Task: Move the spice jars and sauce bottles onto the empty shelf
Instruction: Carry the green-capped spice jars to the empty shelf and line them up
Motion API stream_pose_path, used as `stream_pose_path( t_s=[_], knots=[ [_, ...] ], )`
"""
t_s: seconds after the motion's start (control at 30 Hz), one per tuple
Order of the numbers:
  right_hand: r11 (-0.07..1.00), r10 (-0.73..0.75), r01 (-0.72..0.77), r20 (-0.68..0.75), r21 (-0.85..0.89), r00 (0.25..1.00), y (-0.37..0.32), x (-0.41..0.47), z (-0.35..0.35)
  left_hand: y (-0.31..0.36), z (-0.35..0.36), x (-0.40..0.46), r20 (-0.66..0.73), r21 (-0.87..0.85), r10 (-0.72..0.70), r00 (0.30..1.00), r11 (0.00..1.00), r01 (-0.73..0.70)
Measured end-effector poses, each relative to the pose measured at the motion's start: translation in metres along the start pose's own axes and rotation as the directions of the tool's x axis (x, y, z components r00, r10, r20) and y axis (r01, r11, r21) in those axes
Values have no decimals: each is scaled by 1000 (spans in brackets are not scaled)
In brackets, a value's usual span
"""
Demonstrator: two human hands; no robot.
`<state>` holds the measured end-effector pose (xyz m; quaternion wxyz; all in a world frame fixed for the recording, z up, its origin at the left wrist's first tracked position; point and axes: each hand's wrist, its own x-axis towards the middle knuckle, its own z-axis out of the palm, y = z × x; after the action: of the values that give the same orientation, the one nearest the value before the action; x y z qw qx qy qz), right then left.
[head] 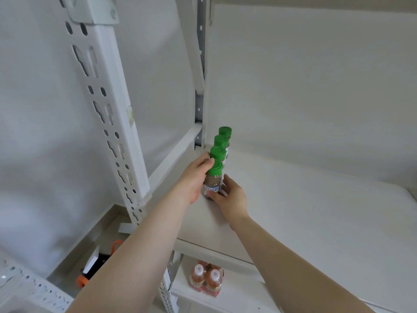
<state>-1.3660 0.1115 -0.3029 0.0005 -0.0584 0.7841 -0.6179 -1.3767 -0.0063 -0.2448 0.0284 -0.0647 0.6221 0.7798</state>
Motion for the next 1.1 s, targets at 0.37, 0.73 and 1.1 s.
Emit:
stream_pose_path(
  t_s=[0.37,0.73,1.1],
  knots=[
    [994,-68,71,34,-80,997,4,13,2,-1,5,5,-52,-21,27,998,999,-29],
    [995,-24,27,28,-96,999,4,10,0,5,5,0,-94,39,12,996,999,-8],
    [982,87,-100,-89,-163,992,-28,-45,-18,15,-10,-76,-215,218,44,976,976,4]
  ],
)
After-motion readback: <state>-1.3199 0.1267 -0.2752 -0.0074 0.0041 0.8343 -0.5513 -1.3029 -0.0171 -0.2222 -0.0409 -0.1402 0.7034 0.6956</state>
